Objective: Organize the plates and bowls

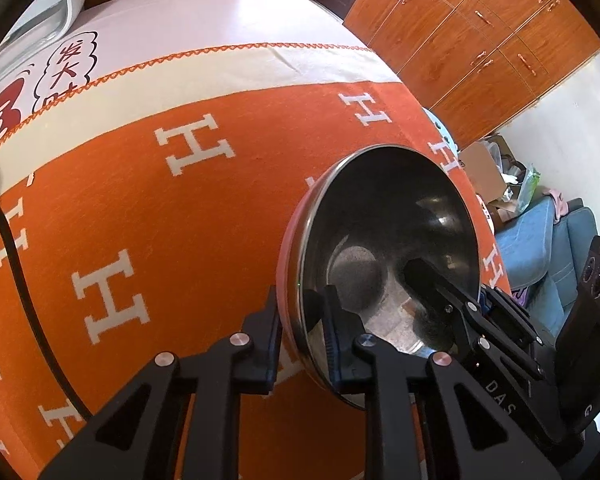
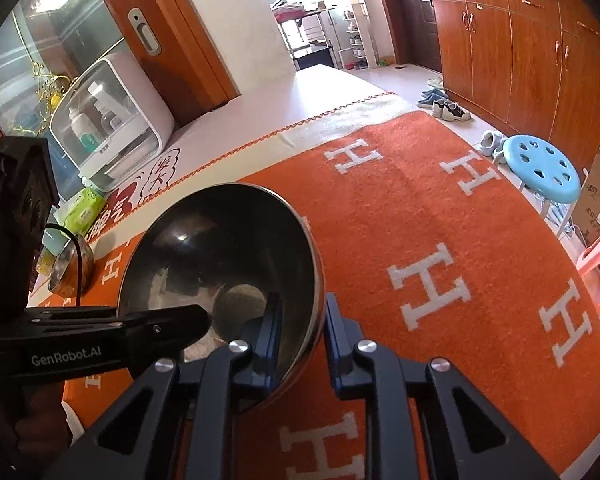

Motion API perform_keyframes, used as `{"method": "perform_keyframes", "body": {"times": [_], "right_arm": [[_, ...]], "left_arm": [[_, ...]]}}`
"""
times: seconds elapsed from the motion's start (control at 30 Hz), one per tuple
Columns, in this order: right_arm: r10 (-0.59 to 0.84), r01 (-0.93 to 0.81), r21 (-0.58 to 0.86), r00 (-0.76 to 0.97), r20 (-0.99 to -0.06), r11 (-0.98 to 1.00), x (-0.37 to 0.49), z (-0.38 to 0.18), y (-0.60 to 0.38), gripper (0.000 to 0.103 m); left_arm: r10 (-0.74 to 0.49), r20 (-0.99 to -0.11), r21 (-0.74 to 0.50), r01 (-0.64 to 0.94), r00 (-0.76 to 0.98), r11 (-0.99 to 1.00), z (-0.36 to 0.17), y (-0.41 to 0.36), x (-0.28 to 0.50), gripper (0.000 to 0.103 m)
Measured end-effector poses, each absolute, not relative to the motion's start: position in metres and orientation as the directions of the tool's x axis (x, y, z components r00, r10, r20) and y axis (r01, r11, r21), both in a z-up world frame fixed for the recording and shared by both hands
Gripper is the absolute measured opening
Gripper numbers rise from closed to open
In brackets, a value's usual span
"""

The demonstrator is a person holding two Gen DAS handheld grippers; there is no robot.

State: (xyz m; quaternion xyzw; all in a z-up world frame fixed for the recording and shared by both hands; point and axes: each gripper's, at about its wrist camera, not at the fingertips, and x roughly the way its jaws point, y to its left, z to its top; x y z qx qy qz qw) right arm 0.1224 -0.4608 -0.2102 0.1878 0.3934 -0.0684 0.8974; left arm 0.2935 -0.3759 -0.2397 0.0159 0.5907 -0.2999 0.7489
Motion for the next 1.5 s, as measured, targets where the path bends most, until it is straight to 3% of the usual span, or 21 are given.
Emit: {"method": "perform_keyframes", "body": {"times": [0.77, 1.5], "right_arm": [[0.032, 0.207, 0.289, 0.759, -0.650, 0.935, 0.078, -0.170, -0.431, 0.017], [0.056, 0.082, 0.188, 0.774, -0.630, 0.979, 0.028, -0.141, -0.373, 0.016]], "left_arm": [[-0.438, -0.864, -0.274, 0.499, 0.247, 0.822, -0.188, -0.342, 0.236, 0.017], [-0.390, -0.858, -0.202, 0.478, 0.335, 0.855, -0.148, -0.295, 0.157, 0.018]]}}
